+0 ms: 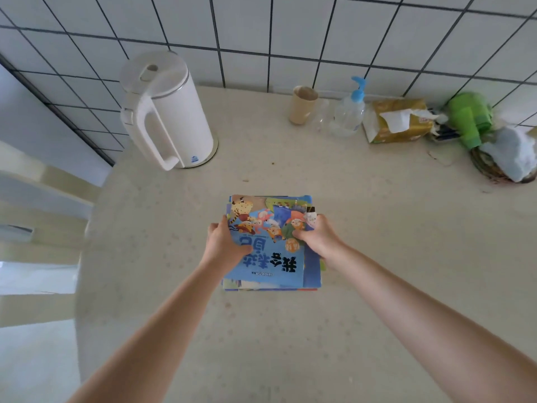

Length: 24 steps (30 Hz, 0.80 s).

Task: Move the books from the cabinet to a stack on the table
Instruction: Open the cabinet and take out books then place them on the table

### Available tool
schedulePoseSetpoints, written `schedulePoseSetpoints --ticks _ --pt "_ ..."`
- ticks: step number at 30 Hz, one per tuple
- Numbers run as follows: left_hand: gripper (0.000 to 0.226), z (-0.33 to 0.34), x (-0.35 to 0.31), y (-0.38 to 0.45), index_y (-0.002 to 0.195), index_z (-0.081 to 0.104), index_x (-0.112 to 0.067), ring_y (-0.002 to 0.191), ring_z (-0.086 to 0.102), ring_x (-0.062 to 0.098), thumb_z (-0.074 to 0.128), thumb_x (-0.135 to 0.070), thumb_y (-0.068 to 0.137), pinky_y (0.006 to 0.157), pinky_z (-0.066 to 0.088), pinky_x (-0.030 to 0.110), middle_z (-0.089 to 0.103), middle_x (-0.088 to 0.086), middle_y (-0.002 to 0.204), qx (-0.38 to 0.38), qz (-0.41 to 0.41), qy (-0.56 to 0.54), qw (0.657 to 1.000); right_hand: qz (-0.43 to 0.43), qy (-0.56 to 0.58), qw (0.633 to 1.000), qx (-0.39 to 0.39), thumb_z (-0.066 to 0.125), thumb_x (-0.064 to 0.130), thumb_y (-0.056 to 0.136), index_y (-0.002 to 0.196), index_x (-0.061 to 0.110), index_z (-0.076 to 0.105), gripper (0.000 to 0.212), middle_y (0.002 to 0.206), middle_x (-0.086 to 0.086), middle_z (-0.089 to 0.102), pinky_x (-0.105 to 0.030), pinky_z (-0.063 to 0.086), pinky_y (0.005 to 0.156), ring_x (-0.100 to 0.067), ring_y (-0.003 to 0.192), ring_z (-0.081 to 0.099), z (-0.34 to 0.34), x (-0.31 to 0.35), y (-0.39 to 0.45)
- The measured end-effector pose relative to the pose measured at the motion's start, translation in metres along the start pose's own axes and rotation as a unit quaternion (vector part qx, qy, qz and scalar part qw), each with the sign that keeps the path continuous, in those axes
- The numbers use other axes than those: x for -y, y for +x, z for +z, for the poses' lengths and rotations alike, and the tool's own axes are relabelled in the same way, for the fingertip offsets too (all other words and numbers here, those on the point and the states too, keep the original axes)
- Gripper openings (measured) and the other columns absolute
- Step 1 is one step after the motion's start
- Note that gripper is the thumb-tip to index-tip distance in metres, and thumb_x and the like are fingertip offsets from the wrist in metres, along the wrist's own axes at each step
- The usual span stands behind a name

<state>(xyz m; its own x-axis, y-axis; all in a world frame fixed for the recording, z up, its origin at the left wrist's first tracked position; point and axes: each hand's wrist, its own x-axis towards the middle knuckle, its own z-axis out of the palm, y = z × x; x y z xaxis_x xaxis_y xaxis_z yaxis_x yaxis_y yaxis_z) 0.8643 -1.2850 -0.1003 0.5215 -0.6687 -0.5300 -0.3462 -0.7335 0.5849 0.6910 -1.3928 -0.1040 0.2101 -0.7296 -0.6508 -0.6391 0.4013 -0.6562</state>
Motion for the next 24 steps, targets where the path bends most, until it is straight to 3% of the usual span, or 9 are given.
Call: schedulePoseSetpoints --ticks 4,7,12,18,21,24 --pt "0.084 0.008 0.002 0.000 0.140 0.033 -0.018 0.119 0.046 0.030 0.081 -0.020 0.072 0.100 0.045 0.047 0.043 0.008 0.128 0.005 0.000 -0.015 1.000 0.011 -0.009 0.999 -0.029 0.067 0.038 0.064 0.103 0.021 0.056 0.044 0.098 -0.005 0.068 -0.046 0.056 0.080 -0.024 0.087 0.066 0.006 -0.018 0.016" --pt "0.098 0.011 0.002 -0.002 0.148 0.019 -0.017 0.131 0.034 0.031 0.081 -0.019 0.072 0.108 0.035 0.047 0.040 0.007 0.139 0.008 -0.004 -0.008 1.000 0.013 -0.015 0.998 -0.063 0.065 0.033 0.075 0.104 0.020 0.058 0.032 0.097 -0.003 0.067 -0.034 0.054 0.073 -0.022 0.086 0.064 0.007 -0.011 0.002" --pt "0.100 0.012 0.000 -0.003 0.150 0.013 -0.013 0.135 0.029 0.031 0.079 -0.017 0.074 0.108 0.032 0.048 0.038 0.009 0.144 0.011 -0.005 -0.010 1.000 -0.022 -0.051 0.994 -0.093 0.065 0.021 0.083 0.106 0.015 0.059 0.025 0.098 -0.002 0.065 -0.029 0.045 0.069 -0.022 0.092 0.061 0.006 -0.002 -0.007" --pt "0.094 0.016 -0.001 -0.011 0.150 0.009 -0.019 0.130 0.028 0.029 0.070 -0.008 0.079 0.099 0.037 0.044 0.043 0.001 0.139 0.004 0.004 -0.037 0.999 -0.044 -0.103 0.990 -0.087 0.057 0.011 0.082 0.097 0.010 0.058 0.015 0.086 -0.001 0.063 -0.023 0.036 0.050 -0.021 0.083 0.059 0.004 0.004 -0.011" --pt "0.090 0.015 0.002 -0.010 0.149 0.016 -0.019 0.129 0.031 0.030 0.070 -0.013 0.077 0.101 0.035 0.046 0.043 0.003 0.141 -0.001 0.009 -0.022 1.000 -0.036 -0.087 0.991 -0.091 0.055 0.013 0.081 0.107 0.013 0.054 0.026 0.097 -0.001 0.066 -0.025 0.039 0.054 -0.022 0.089 0.061 -0.001 0.004 -0.014" --pt "0.086 0.009 0.001 -0.013 0.149 0.018 -0.019 0.130 0.030 0.031 0.068 -0.018 0.079 0.103 0.033 0.046 0.040 0.005 0.143 -0.005 0.008 -0.009 1.000 -0.046 -0.081 0.991 -0.099 0.054 0.014 0.086 0.125 0.012 0.048 0.039 0.115 -0.004 0.063 -0.029 0.043 0.070 -0.024 0.104 0.058 -0.009 0.003 -0.025"
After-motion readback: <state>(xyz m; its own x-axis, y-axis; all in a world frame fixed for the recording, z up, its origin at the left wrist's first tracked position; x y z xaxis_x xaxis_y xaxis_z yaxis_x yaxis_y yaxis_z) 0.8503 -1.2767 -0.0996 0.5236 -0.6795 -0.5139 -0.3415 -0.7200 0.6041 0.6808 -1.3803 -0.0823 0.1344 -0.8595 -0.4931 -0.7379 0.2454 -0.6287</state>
